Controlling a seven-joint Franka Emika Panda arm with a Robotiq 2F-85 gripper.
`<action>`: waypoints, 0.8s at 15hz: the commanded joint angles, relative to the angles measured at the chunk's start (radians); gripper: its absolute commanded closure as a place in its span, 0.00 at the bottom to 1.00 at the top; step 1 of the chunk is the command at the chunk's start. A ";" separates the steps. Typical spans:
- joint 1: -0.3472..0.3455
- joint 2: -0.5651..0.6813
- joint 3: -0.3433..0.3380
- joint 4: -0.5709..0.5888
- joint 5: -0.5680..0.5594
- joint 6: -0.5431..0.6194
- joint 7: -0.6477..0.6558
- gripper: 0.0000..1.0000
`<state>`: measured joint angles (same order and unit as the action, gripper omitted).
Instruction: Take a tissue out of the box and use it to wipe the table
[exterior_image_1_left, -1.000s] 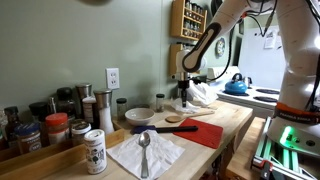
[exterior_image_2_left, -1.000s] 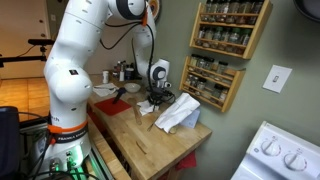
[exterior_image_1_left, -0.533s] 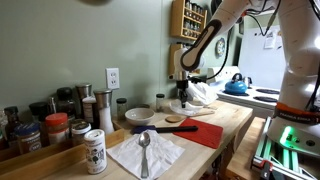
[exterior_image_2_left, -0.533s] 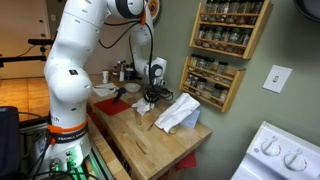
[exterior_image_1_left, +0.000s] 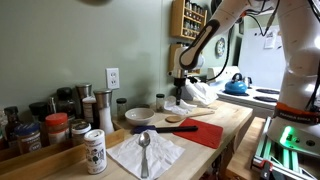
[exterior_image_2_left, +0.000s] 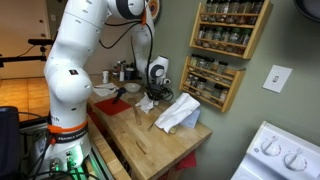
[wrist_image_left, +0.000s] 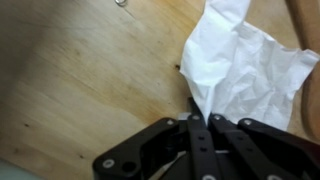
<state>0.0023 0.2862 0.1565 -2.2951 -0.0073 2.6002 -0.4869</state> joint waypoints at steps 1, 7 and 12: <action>0.033 0.011 -0.067 -0.005 -0.100 0.054 0.155 1.00; 0.039 0.005 -0.110 -0.018 -0.221 -0.051 0.217 1.00; 0.011 -0.006 -0.042 -0.027 -0.150 -0.165 0.033 1.00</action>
<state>0.0312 0.2950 0.0732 -2.3074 -0.1984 2.4866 -0.3407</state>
